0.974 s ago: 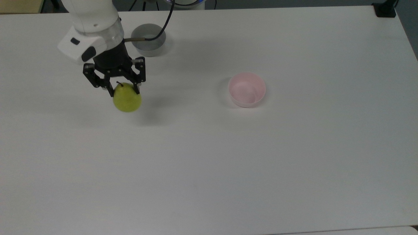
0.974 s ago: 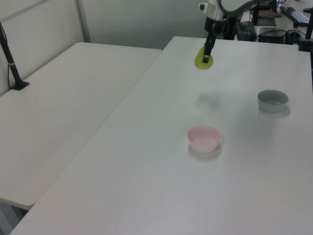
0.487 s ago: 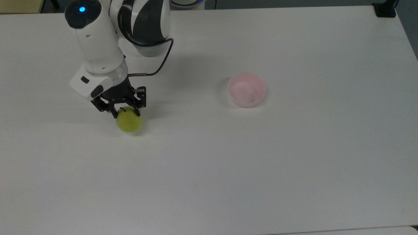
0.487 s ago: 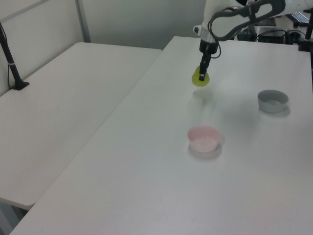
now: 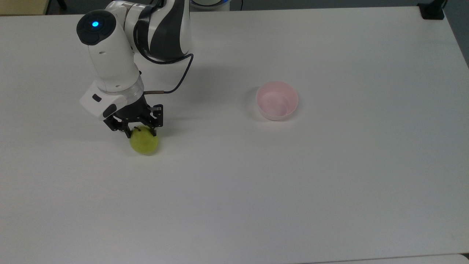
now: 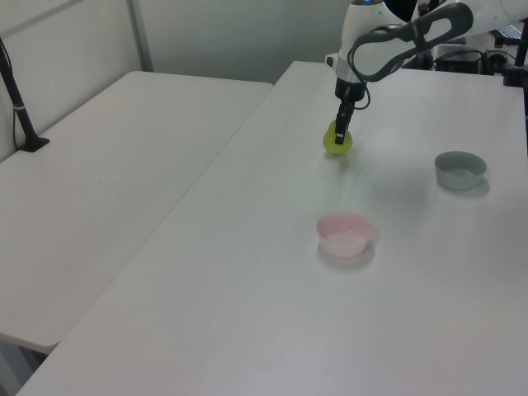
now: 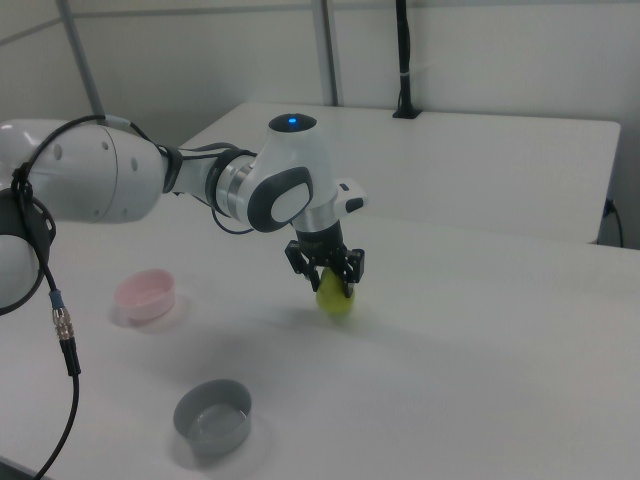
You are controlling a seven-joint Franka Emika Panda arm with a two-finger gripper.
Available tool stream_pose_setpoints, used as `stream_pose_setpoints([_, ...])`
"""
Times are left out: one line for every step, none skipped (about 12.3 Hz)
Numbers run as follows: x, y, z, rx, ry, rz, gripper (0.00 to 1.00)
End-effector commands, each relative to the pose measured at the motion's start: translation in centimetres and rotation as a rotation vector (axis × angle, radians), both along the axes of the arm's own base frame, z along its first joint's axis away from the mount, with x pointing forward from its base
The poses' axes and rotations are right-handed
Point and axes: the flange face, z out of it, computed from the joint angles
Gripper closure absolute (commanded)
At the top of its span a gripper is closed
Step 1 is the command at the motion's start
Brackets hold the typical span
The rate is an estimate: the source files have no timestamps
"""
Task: Pick up a pear from the bowl
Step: 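Open the gripper to release the pear on the table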
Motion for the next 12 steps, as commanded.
stream_pose_setpoints([-0.1,-0.6,0.3,0.016,-0.013,-0.034,0.22])
stream_pose_setpoints([-0.1,-0.6,0.4,0.015,-0.013,-0.033,0.03])
stream_pose_setpoints([-0.2,-0.6,0.3,0.015,-0.01,-0.031,0.0])
stream_pose_setpoints([-0.2,-0.5,0.6,0.013,-0.013,-0.028,0.0])
stream_pose_setpoints([-0.3,-0.5,1.3,0.016,-0.012,-0.029,0.0])
stream_pose_setpoints([-0.5,-0.5,2.0,0.02,-0.004,-0.027,0.0])
stream_pose_setpoints([-1.0,-0.4,3.1,0.027,0.013,-0.024,0.0])
stream_pose_setpoints([-1.3,-0.3,4.2,0.032,0.022,-0.022,0.0])
stream_pose_setpoints([-2.0,-0.2,6.2,0.039,0.032,-0.019,0.0])
stream_pose_setpoints([-2.9,0.2,8.3,0.052,0.049,-0.023,0.0])
stream_pose_setpoints([-3.5,0.3,9.8,0.057,0.058,-0.038,0.0])
stream_pose_setpoints([-4.4,0.3,12.1,0.056,0.061,-0.066,0.0])
